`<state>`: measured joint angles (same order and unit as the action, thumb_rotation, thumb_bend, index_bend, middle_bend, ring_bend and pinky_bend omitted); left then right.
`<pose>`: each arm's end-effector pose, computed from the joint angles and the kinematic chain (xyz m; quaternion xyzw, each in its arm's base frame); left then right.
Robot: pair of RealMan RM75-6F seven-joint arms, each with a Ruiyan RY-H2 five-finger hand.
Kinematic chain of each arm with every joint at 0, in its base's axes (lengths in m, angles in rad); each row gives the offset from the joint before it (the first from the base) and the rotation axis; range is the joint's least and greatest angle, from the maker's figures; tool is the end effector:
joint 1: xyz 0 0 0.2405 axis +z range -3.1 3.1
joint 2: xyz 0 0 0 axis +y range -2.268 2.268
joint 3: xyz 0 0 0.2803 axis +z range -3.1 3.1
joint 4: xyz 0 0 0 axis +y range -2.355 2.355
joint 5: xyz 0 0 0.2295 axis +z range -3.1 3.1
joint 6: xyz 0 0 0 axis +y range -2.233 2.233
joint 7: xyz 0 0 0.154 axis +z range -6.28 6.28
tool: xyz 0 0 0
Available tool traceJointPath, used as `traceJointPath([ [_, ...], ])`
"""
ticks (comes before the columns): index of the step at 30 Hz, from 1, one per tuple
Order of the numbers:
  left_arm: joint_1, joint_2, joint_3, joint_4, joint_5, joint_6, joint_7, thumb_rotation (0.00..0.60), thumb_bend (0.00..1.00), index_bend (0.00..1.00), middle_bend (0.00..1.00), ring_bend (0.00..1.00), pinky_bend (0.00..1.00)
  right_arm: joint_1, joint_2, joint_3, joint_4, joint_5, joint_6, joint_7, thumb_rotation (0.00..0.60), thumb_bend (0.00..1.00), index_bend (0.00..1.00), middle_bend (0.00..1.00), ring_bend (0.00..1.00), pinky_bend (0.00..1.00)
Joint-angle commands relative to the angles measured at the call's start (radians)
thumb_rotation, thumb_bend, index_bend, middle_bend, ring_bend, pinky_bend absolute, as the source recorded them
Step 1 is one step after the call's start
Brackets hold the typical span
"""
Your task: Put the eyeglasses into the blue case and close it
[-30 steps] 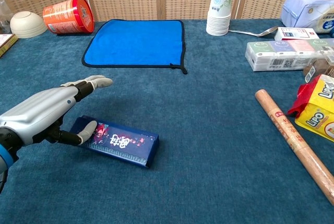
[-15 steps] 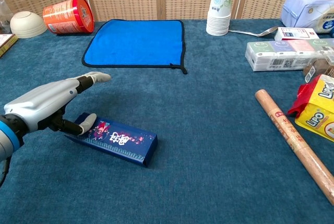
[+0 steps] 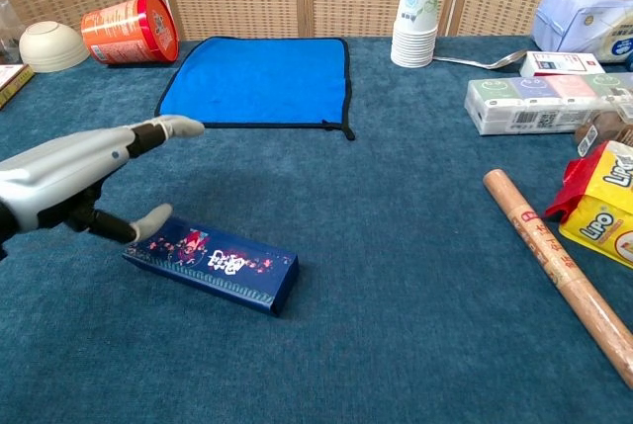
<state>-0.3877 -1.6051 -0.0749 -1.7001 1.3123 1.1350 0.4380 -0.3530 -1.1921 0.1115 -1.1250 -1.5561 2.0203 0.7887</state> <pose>-0.1886 0.2464 -0.0546 -0.7069 -0.4404 -0.3845 0.3981 -0.4053 -0.0149 0.2504 0.4192 -0.3557 0.5614 0.6185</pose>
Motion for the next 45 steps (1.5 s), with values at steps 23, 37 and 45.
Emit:
traceJointPath([
  [23, -0.048, 0.039, 0.090, -0.055, -0.036, -0.059, 0.309, 0.551, 0.31, 0.01, 0.00, 0.00, 0.00, 0.005, 0.040, -0.009, -0.088, -0.011, -0.001, -0.090, 0.600, 0.31, 0.00, 0.01, 0.00, 0.16],
  [37, -0.095, -0.001, 0.061, -0.038, -0.104, -0.076, 0.326, 0.535, 0.31, 0.43, 0.00, 0.00, 0.00, -0.001, 0.042, -0.005, -0.096, 0.002, -0.005, -0.087, 0.600, 0.31, 0.00, 0.01, 0.00, 0.16],
  [45, -0.093, 0.015, 0.072, -0.053, -0.100, -0.046, 0.312, 0.532, 0.31, 0.49, 0.00, 0.00, 0.00, 0.003, 0.042, -0.004, -0.100, 0.000, -0.008, -0.091, 0.600, 0.30, 0.00, 0.01, 0.00, 0.16],
])
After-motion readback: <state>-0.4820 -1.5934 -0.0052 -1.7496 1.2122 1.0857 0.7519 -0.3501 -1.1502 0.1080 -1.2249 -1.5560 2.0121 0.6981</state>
